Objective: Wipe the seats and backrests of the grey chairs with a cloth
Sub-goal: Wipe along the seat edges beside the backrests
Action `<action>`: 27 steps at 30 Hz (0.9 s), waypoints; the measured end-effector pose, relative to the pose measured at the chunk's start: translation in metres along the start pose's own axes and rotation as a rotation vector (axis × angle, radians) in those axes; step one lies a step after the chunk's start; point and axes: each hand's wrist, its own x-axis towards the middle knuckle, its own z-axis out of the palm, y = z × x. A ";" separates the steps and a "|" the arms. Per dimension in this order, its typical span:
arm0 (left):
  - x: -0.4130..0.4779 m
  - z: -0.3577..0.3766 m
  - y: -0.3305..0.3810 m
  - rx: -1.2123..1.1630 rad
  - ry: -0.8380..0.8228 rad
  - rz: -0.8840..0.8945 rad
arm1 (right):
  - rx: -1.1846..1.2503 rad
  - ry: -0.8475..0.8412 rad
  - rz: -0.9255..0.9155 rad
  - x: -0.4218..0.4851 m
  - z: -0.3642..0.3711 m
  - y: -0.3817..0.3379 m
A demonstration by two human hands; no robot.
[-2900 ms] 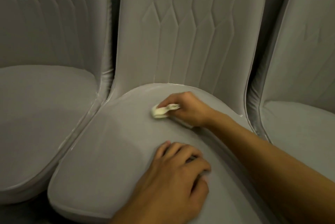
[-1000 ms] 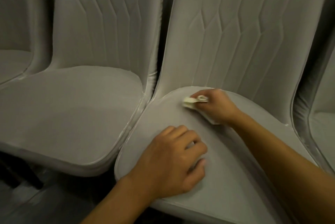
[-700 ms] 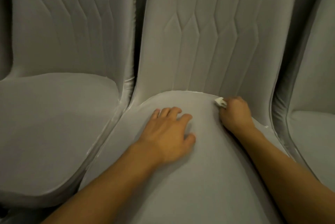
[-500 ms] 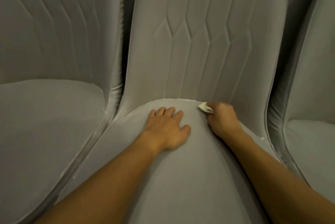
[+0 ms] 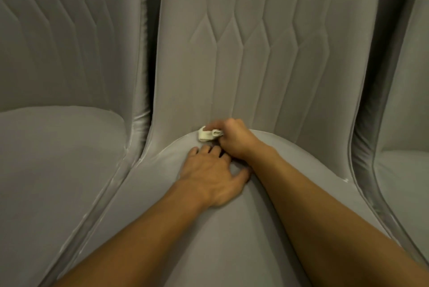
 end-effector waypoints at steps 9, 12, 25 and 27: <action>0.001 -0.005 -0.001 -0.018 -0.056 0.002 | -0.279 0.153 0.270 -0.035 -0.040 0.061; -0.001 -0.003 0.001 0.000 -0.050 0.008 | -0.155 0.192 0.289 -0.028 -0.033 0.050; -0.006 0.008 -0.003 0.064 0.022 0.007 | 0.026 -0.219 -0.124 0.019 0.012 -0.048; -0.007 0.008 -0.005 0.054 -0.060 -0.048 | -0.023 -0.271 -0.179 0.019 0.017 -0.059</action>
